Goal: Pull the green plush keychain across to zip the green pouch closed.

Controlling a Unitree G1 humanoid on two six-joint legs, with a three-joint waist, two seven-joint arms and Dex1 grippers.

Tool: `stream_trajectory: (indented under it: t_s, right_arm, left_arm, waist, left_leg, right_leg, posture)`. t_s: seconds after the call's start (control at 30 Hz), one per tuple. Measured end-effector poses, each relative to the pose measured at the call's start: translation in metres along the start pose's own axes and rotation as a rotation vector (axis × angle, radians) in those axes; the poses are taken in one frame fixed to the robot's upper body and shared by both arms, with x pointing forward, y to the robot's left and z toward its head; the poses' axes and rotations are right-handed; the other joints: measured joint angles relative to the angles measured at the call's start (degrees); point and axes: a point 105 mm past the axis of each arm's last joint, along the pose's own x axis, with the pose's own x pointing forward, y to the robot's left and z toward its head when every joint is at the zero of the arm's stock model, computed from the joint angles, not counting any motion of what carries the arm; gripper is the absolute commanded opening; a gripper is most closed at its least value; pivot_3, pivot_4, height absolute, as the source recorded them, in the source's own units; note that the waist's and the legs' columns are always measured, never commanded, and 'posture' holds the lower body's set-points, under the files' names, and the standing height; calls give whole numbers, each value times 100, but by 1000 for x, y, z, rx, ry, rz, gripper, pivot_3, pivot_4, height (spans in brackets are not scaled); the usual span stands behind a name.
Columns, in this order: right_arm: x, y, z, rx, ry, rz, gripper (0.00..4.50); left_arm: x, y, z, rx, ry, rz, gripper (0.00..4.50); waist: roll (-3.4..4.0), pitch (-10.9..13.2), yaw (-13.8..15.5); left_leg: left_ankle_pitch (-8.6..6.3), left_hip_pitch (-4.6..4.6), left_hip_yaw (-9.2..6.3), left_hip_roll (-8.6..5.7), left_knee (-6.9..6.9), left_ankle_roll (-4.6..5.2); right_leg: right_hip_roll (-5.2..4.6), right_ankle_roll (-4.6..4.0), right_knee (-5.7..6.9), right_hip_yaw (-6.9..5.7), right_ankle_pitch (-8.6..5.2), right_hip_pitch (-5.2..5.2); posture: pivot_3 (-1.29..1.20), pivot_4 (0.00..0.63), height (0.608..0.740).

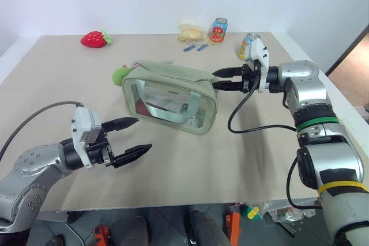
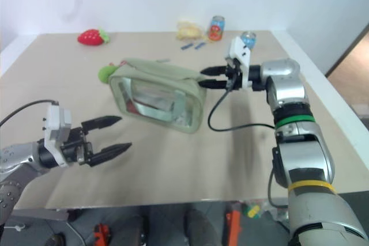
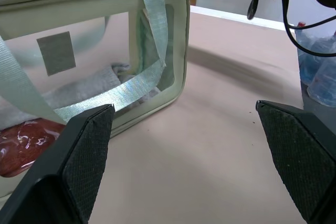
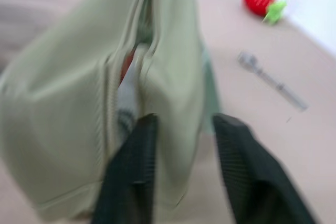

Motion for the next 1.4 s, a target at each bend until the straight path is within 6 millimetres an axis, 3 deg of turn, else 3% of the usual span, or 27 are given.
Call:
stream_trajectory:
  t_s: [0.03, 0.13, 0.27, 0.37, 0.5, 0.73, 0.87, 1.17, 1.4]
  right_arm:
    - [-3, -4, 10, 17, -44, -29, 3628]
    - [-11, -9, 30, 34, -114, -81, 4427]
    - [-40, 1, 59, 61, -213, -205, 4476]
    - [-41, 37, 38, 142, -171, -253, 4476]
    - [-24, 77, 3, 258, -104, -302, 4476]
    - [-11, 82, -2, 249, -93, -390, 4476]
    - [-3, 86, -3, 255, -90, -379, 3305]
    - [7, 90, -6, 230, -82, -368, 121]
    - [-3, 94, -6, 138, -63, -252, 20]
  left_arm:
    - [0, 0, 1, 5, -3, -6, 4500]
    - [1, -1, 2, 7, -4, -18, 4500]
    - [0, 3, -1, -3, 1, -20, 4500]
    - [2, 5, -1, 0, 8, -26, 4500]
    - [7, 8, 5, 20, -4, -37, 4500]
    - [13, 13, 7, 35, -1, -49, 4500]
    - [13, 15, 3, 23, 8, -38, 4500]
    - [15, 21, 0, 12, -7, -3, 4500]
    - [16, 17, 1, 5, 0, -42, 4500]
  waist:
    - [2, 1, 0]
    - [3, 2, 9]
    - [-1, -1, 76]
    - [-5, -3, 76]
    - [1, 0, 35]
    - [0, -1, -4]
    - [0, -1, -4]
    - [-1, -1, -2]
    - [-2, -1, 0]
  left_leg:
    - [0, -2, 2, -1, 0, 0]
    - [0, -5, 0, -2, 0, 0]
    - [-2, -5, -12, -2, -5, -1]
    - [-7, -6, -14, -2, -5, -7]
    - [-6, -2, -1, -1, 1, -7]
    - [-1, 2, 4, 2, 45, -4]
    - [-1, 2, 16, 0, 47, -4]
    - [-4, -6, 14, 0, 41, -6]
    - [-4, -5, 14, -1, 44, -6]
  right_leg:
    - [-2, 1, 0, 3, 1, -2]
    - [-1, 2, 1, 3, 1, -4]
    - [-1, -1, 0, -7, -9, 1]
    - [-1, 0, 1, -6, -13, 0]
    - [2, 9, 4, 6, -3, -6]
    - [13, -5, 3, 21, 2, 7]
    - [12, -1, 2, 37, 4, 6]
    - [15, 0, 2, 36, 3, 1]
    - [14, 1, -1, 38, 3, 4]
  posture:
    - [0, 150, 740]
    - [0, 150, 740]
    - [0, 150, 740]
    - [0, 150, 740]
    - [0, 150, 740]
    - [0, 150, 740]
    - [0, 150, 740]
    - [0, 150, 740]
    - [0, 150, 740]
